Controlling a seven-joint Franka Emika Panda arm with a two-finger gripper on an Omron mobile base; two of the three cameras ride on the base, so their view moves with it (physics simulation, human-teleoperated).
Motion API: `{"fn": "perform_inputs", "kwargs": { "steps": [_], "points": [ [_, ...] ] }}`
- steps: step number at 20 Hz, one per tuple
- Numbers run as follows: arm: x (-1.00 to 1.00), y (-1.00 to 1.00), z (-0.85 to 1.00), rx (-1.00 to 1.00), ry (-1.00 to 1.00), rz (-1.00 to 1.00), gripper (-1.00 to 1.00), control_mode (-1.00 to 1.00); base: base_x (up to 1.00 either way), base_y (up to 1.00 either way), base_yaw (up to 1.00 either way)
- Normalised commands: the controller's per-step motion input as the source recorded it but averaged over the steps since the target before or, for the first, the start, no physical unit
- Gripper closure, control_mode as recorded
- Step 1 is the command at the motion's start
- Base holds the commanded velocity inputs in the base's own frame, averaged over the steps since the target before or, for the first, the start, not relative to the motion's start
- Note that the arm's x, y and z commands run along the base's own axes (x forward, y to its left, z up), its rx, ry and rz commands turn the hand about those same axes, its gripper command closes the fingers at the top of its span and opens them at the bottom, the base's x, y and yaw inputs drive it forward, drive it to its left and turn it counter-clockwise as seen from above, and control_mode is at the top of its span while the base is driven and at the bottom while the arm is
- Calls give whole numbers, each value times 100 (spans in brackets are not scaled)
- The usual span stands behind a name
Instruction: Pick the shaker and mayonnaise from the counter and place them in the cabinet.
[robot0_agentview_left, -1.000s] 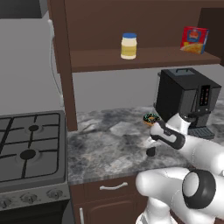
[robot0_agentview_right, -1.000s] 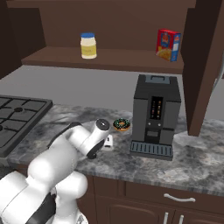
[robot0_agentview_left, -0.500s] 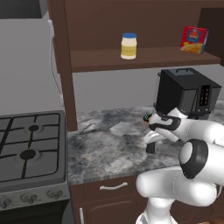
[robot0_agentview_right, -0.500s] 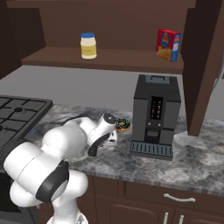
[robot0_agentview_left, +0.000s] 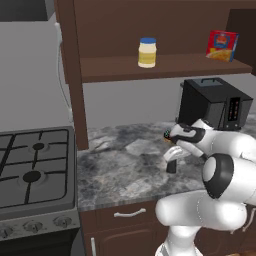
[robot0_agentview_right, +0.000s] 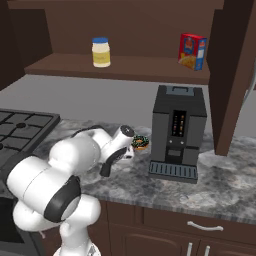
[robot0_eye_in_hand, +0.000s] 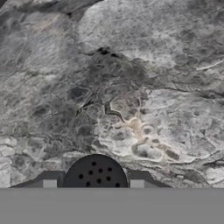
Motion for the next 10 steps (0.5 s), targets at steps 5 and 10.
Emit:
{"fn": "perform_inputs", "kwargs": {
  "steps": [5,10],
  "points": [
    [-26,23,68,-1,-8,1,100,-100,0,0,0],
    [-28,15,88,-5,-12,0,100,-100,0,0,0]
  ]
}}
